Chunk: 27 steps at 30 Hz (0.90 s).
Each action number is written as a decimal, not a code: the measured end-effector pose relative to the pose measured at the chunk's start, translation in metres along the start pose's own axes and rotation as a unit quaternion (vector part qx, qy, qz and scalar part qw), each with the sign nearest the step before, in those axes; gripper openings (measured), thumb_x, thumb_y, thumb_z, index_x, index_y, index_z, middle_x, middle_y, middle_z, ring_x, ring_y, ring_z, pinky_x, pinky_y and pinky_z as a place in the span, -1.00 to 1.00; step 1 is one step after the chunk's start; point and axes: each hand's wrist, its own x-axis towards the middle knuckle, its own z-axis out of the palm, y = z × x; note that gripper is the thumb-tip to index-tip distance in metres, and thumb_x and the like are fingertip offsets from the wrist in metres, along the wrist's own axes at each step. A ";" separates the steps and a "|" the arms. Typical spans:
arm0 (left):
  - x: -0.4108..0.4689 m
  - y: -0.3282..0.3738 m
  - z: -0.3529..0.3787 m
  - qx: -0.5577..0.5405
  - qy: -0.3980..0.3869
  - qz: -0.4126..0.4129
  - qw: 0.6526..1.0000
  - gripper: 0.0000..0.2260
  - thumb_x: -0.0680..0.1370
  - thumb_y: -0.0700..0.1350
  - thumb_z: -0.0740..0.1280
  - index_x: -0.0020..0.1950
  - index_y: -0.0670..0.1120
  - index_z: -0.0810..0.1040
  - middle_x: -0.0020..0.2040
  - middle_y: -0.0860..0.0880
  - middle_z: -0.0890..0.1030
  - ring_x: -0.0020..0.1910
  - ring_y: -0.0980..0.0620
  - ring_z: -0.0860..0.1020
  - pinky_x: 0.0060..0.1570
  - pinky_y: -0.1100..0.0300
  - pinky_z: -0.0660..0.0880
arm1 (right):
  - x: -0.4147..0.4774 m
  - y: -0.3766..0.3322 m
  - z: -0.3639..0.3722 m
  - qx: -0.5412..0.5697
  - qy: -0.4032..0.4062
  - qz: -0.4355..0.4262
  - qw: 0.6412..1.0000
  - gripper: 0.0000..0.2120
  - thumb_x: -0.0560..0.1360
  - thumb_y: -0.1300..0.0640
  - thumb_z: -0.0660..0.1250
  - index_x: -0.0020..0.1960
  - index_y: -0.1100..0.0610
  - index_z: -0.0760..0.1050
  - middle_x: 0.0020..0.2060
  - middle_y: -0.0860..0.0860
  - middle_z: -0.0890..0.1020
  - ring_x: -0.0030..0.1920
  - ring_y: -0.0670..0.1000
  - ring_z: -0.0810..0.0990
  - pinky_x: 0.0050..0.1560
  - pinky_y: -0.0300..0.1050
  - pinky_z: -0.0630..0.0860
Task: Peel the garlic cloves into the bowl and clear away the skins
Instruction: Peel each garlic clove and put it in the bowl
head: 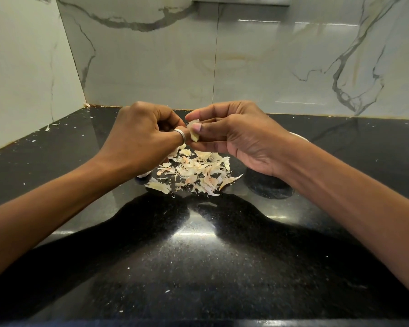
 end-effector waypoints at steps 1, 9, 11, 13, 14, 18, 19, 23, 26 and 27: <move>0.000 0.000 0.000 -0.001 0.002 -0.004 1.000 -0.79 0.43 0.12 0.43 -0.17 0.00 0.69 -0.36 0.00 0.66 -0.40 0.00 0.64 -0.28 -0.09 0.65 | 0.000 0.000 0.000 0.003 0.000 0.000 1.000 -0.81 0.50 0.46 0.39 0.11 0.38 0.61 -0.11 0.22 0.71 -0.07 0.14 0.72 0.00 -0.03 0.71; 0.004 -0.005 -0.004 0.003 0.030 -0.003 1.000 -0.92 0.53 -0.12 0.44 -0.16 -0.06 0.68 -0.35 -0.03 0.66 -0.41 0.01 0.66 -0.32 -0.07 0.66 | -0.003 -0.003 -0.003 0.005 -0.010 0.025 1.000 -0.79 0.52 0.47 0.34 0.13 0.39 0.61 -0.09 0.24 0.68 -0.07 0.17 0.71 0.01 -0.05 0.70; 0.004 -0.004 -0.004 0.001 0.034 -0.004 0.999 -0.92 0.54 -0.13 0.44 -0.15 -0.07 0.68 -0.35 -0.03 0.66 -0.42 0.01 0.66 -0.33 -0.07 0.66 | -0.003 -0.004 -0.003 -0.004 -0.017 0.031 0.999 -0.79 0.53 0.47 0.33 0.15 0.38 0.61 -0.10 0.23 0.68 -0.07 0.15 0.70 -0.02 -0.09 0.70; 0.004 -0.005 -0.004 0.001 0.043 -0.006 0.999 -0.92 0.55 -0.12 0.44 -0.13 -0.10 0.68 -0.34 -0.02 0.66 -0.43 0.03 0.65 -0.33 -0.05 0.66 | -0.004 -0.005 -0.003 -0.017 -0.021 0.034 0.999 -0.77 0.55 0.46 0.32 0.18 0.37 0.61 -0.09 0.23 0.67 -0.07 0.13 0.69 -0.03 -0.12 0.69; 0.005 -0.004 -0.004 0.003 0.050 -0.008 0.999 -0.91 0.55 -0.12 0.44 -0.12 -0.10 0.68 -0.34 -0.02 0.66 -0.43 0.04 0.65 -0.33 -0.04 0.66 | -0.004 -0.006 -0.003 -0.022 -0.023 0.035 0.999 -0.77 0.55 0.45 0.32 0.19 0.37 0.61 -0.09 0.23 0.67 -0.06 0.13 0.68 -0.04 -0.13 0.69; 0.008 -0.005 -0.008 -0.008 0.072 -0.023 0.997 -0.92 0.56 -0.11 0.42 -0.12 -0.08 0.68 -0.32 -0.03 0.67 -0.41 0.01 0.66 -0.36 -0.04 0.66 | -0.004 -0.006 -0.003 -0.036 -0.031 0.044 0.998 -0.78 0.57 0.43 0.32 0.19 0.34 0.61 -0.09 0.21 0.67 -0.06 0.14 0.67 -0.09 -0.16 0.67; 0.008 -0.005 -0.008 -0.009 0.074 -0.023 0.997 -0.91 0.56 -0.11 0.42 -0.12 -0.07 0.67 -0.32 -0.02 0.67 -0.41 0.02 0.66 -0.35 -0.05 0.66 | -0.004 -0.006 -0.004 -0.036 -0.029 0.046 0.998 -0.78 0.57 0.43 0.32 0.19 0.34 0.61 -0.07 0.22 0.67 -0.07 0.13 0.68 -0.08 -0.16 0.68; 0.005 -0.001 -0.006 0.019 0.056 0.004 0.998 -0.87 0.56 -0.06 0.44 -0.13 -0.09 0.67 -0.33 0.00 0.65 -0.41 0.05 0.64 -0.32 -0.03 0.65 | -0.002 -0.007 -0.004 -0.003 -0.015 0.048 0.999 -0.78 0.57 0.44 0.31 0.19 0.38 0.58 -0.07 0.24 0.67 -0.08 0.12 0.72 -0.08 -0.14 0.69; 0.002 0.002 -0.004 0.037 0.036 0.035 0.998 -0.96 0.51 -0.11 0.49 -0.07 -0.02 0.68 -0.25 0.08 0.66 -0.32 -0.01 0.64 -0.25 -0.04 0.64 | -0.002 -0.006 -0.005 0.014 -0.006 0.044 0.999 -0.81 0.56 0.44 0.32 0.16 0.39 0.57 -0.08 0.25 0.70 -0.08 0.12 0.73 -0.05 -0.12 0.70; 0.001 0.003 -0.003 0.043 0.033 0.044 0.998 -0.95 0.50 -0.12 0.49 -0.06 0.00 0.68 -0.23 0.11 0.65 -0.32 0.01 0.63 -0.25 0.00 0.63 | -0.002 -0.006 -0.005 0.016 0.000 0.042 0.999 -0.82 0.56 0.44 0.32 0.15 0.39 0.57 -0.08 0.25 0.71 -0.07 0.13 0.74 -0.02 -0.10 0.70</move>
